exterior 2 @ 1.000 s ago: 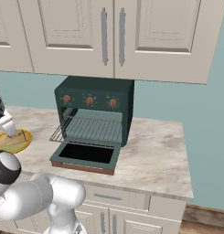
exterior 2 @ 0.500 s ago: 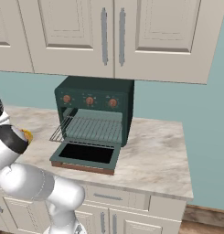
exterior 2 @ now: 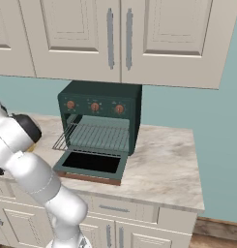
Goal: Pull the toaster oven rack outwards. Pick up the baguette from the plate and place it on the toaster oven rack. Close the toaster oven door fully and set the temperature to the lowest setting.
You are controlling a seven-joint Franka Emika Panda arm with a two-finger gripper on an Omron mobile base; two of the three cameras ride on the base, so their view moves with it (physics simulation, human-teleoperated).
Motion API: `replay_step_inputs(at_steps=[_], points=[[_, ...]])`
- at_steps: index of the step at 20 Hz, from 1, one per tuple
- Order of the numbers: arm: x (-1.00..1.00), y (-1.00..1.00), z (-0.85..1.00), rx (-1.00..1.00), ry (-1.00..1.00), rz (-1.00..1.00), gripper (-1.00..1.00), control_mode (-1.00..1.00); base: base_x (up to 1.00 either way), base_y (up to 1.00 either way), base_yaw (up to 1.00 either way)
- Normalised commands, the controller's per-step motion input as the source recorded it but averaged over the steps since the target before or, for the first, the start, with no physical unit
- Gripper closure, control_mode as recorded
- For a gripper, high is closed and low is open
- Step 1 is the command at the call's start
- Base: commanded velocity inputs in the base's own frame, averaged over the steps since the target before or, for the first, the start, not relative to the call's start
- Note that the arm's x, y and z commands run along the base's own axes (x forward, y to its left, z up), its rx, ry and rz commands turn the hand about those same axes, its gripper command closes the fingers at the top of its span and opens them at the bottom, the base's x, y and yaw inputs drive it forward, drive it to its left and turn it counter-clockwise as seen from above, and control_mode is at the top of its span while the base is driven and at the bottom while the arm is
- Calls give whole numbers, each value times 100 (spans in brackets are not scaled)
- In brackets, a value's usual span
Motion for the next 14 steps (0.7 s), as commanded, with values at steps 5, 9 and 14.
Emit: replay_step_inputs(at_steps=[5,9,14], points=[[25,0,-30,-1,2,-6,-100,-100,0,0,0],[36,14,-7,-3,5,-4,-100,-100,0,0,0],[22,7,-3,-8,12,-7,-100,-100,0,0,0]])
